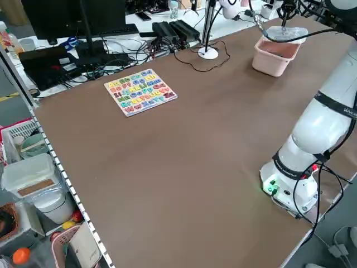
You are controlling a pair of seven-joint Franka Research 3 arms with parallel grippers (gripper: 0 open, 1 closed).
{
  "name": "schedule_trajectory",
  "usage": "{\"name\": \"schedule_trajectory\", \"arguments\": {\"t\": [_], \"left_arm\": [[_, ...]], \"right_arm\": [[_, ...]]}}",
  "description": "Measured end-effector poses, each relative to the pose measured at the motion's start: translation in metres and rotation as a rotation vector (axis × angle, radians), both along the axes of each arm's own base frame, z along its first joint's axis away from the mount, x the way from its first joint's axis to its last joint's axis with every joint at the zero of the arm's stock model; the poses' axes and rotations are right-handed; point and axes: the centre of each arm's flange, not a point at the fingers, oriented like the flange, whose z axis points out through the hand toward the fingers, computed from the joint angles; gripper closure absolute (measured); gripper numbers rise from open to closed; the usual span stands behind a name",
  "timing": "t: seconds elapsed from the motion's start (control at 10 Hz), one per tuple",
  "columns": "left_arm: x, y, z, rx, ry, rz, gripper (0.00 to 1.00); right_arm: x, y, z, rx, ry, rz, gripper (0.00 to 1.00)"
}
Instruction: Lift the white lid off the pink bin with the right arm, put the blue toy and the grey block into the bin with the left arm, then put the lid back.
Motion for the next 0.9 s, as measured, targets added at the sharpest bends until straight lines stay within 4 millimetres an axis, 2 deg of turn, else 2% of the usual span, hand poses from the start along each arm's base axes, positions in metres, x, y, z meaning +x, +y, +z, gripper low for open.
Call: {"name": "schedule_trajectory", "arguments": {"t": [0.3,0.5,0.7,0.9], "left_arm": [[0.004,0.001,0.003,-0.002,-0.011,0.002,0.00],[0.016,0.004,0.003,-0.007,-0.029,0.009,0.00],[0.019,0.000,0.011,-0.006,-0.044,0.001,0.00],[0.016,-0.014,0.009,-0.006,-0.017,-0.022,0.00]], "right_arm": [[-0.011,0.019,-0.018,-0.010,0.000,-0.012,0.94],[-0.015,0.021,-0.027,-0.014,0.004,-0.012,0.94],[-0.013,0.021,-0.026,-0.013,-0.007,-0.029,0.94],[-0.011,0.021,-0.023,-0.017,-0.025,-0.047,0.94]]}}
